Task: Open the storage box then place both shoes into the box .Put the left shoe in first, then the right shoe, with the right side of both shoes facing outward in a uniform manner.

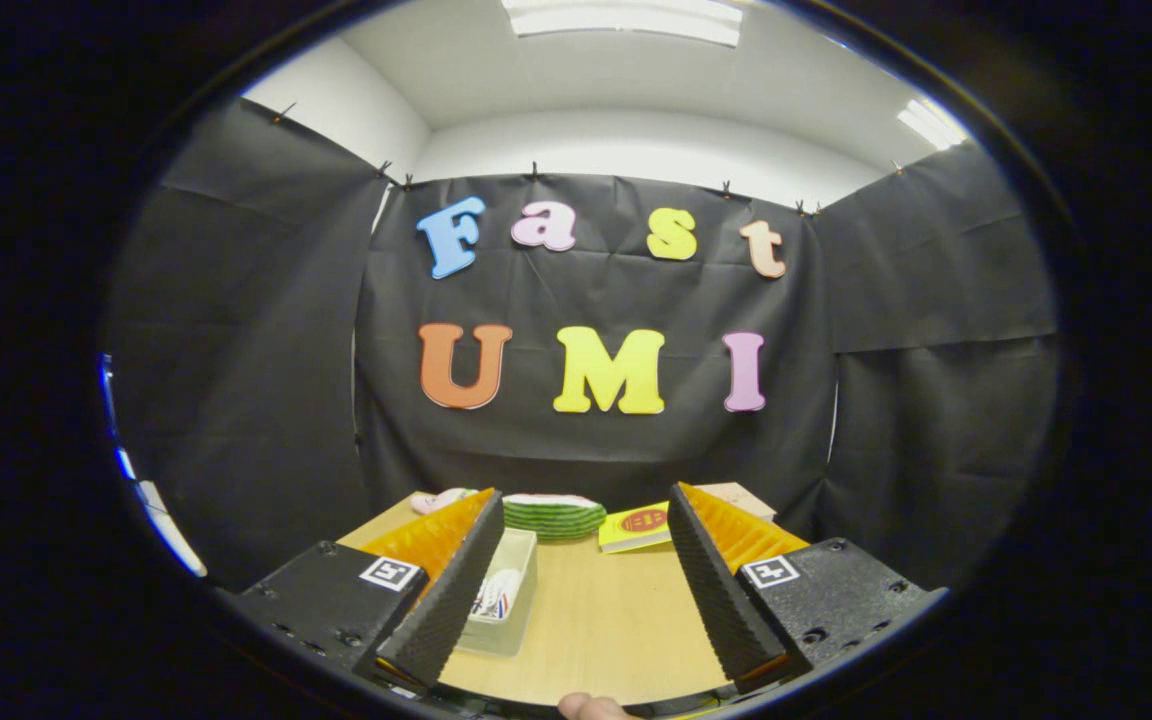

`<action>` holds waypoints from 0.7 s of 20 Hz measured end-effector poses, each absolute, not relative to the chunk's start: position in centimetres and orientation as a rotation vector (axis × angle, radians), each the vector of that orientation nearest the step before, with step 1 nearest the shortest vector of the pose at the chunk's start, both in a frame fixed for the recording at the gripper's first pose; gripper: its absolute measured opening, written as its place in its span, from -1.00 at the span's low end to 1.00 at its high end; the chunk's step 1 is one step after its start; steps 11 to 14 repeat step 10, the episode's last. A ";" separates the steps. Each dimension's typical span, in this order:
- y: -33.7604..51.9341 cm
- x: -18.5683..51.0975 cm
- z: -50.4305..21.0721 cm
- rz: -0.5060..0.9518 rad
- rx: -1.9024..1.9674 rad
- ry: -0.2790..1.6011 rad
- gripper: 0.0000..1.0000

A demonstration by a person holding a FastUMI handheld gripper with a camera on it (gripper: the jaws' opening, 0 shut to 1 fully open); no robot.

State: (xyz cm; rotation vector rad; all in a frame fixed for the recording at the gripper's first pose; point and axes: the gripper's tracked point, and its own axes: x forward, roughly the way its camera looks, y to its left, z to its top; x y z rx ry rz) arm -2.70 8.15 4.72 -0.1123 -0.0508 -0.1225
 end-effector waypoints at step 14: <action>8.0 -2.5 3.5 -0.100 -0.086 -0.005 1.00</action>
